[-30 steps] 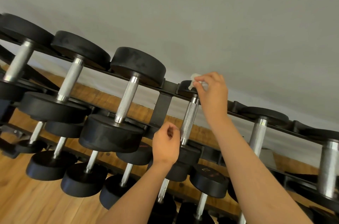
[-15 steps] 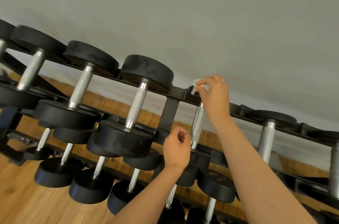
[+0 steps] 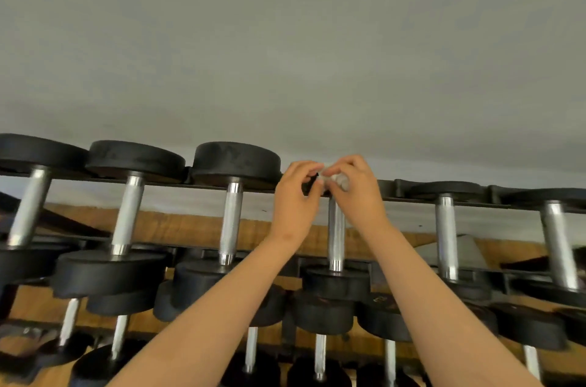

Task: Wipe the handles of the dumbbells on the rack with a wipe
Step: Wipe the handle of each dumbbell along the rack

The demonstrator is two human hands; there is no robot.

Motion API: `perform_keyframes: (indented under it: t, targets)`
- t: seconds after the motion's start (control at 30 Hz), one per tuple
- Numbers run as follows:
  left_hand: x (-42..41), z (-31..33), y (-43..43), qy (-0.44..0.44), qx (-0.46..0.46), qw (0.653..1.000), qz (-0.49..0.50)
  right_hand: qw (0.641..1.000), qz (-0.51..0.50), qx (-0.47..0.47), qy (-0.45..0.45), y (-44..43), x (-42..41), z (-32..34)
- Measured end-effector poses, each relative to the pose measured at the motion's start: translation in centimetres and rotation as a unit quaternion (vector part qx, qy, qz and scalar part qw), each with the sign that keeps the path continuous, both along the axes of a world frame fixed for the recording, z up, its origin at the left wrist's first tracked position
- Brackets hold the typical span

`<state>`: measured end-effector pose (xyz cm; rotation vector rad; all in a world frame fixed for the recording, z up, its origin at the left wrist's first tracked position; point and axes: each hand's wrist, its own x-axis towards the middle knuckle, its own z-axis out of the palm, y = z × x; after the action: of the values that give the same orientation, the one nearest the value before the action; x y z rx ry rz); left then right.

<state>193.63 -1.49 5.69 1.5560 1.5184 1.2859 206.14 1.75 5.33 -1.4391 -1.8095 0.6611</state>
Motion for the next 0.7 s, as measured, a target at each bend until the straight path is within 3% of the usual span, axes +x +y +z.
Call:
perform_keyframes:
  t: [0.17,0.33,0.43,0.6,0.7]
  targets:
    - [-0.4,-0.2,2.3,0.066,0.005,0.994,-0.083,0.999,-0.007,-0.036,0.026,0.1,0.4,0.8]
    - [-0.5,-0.3,3.3,0.154,0.046,0.981,-0.109,0.991,-0.03,-0.046,0.122,-3.6,-0.1,0.4]
    - [-0.4,-0.4,3.5,0.2,0.064,0.968,-0.135,0.982,-0.111,-0.047,0.145,-7.6,-0.3,-1.6]
    - [-0.7,-1.0,3.5,0.174,0.057,0.973,-0.139,0.96,-0.249,-0.085,0.095,-12.2,-1.8,-6.1]
    - [-1.3,-1.6,3.5,0.1,0.033,0.988,-0.111,0.958,-0.282,-0.052,-0.008,-13.5,-2.8,-7.6]
